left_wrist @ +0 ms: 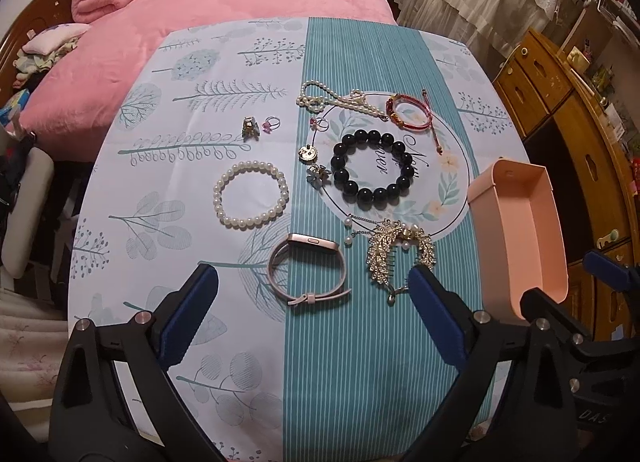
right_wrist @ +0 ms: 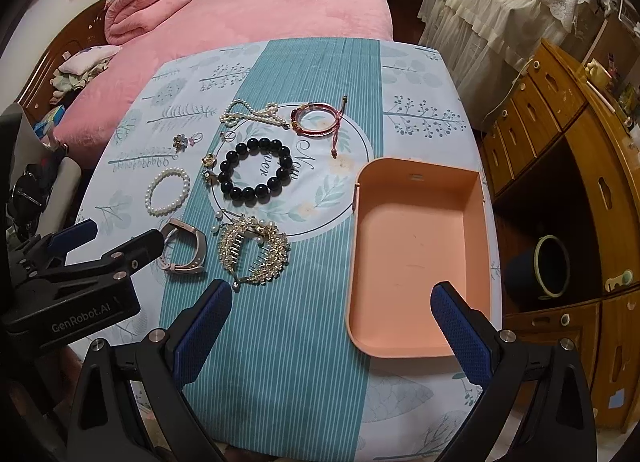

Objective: Organize jewelry

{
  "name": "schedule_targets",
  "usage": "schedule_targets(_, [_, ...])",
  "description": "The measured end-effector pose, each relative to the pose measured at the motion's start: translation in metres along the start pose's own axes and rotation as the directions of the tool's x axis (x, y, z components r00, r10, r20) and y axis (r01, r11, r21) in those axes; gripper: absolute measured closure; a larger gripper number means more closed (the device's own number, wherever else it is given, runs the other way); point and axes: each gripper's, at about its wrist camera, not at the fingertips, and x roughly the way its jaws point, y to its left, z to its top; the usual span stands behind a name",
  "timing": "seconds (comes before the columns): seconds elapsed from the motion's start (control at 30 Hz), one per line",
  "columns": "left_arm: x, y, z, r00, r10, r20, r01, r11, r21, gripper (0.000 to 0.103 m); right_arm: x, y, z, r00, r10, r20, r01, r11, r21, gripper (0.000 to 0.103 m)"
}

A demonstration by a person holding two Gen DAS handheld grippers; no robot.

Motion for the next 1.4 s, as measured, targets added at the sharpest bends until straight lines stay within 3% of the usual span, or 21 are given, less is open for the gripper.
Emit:
schedule_targets(0.2, [-0.001,0.006,0.004,1.000,-0.010,0.016,0.010,1.000,-0.004,0.010,-0.001,0.002,0.007,1.000,0.016,0.018,-0.016,1.000,-0.003,0.005])
schedule_targets(0.33, [0.001,0.011,0.009,1.000,0.004,0.013,-0.004,1.000,0.005,0.010,-0.001,0.003,0.013,0.999,0.031,0.029,-0.031,1.000,-0.005,0.019])
schedule_targets(0.83, [0.018,0.068,0.054,1.000,-0.003,0.005,0.003,0.999,-0.054,0.010,0.021,0.028,0.060,0.997,0.077,0.018,-0.076,0.996,-0.043,0.020])
schedule_targets(1.0, [0.032,0.087,0.069,1.000,-0.008,0.001,0.008,0.999,-0.048,0.012,0.040,0.046,0.077,0.993,0.117,-0.012,-0.118,0.991,-0.061,0.029])
schedule_targets(1.13, [0.048,0.101,0.081,1.000,-0.021,-0.010,0.020,0.999,-0.045,0.024,0.058,0.062,0.096,0.990,0.139,-0.027,-0.140,0.987,-0.079,0.038])
schedule_targets(1.3, [0.075,0.114,0.099,0.998,-0.046,-0.035,0.044,0.998,-0.052,0.029,0.088,0.089,0.123,0.986,0.165,-0.036,-0.168,0.980,-0.102,0.048])
schedule_targets(1.4, [0.089,0.114,0.110,0.997,-0.066,-0.038,0.065,0.997,-0.046,0.032,0.108,0.103,0.137,0.982,0.180,-0.049,-0.184,0.977,-0.104,0.061])
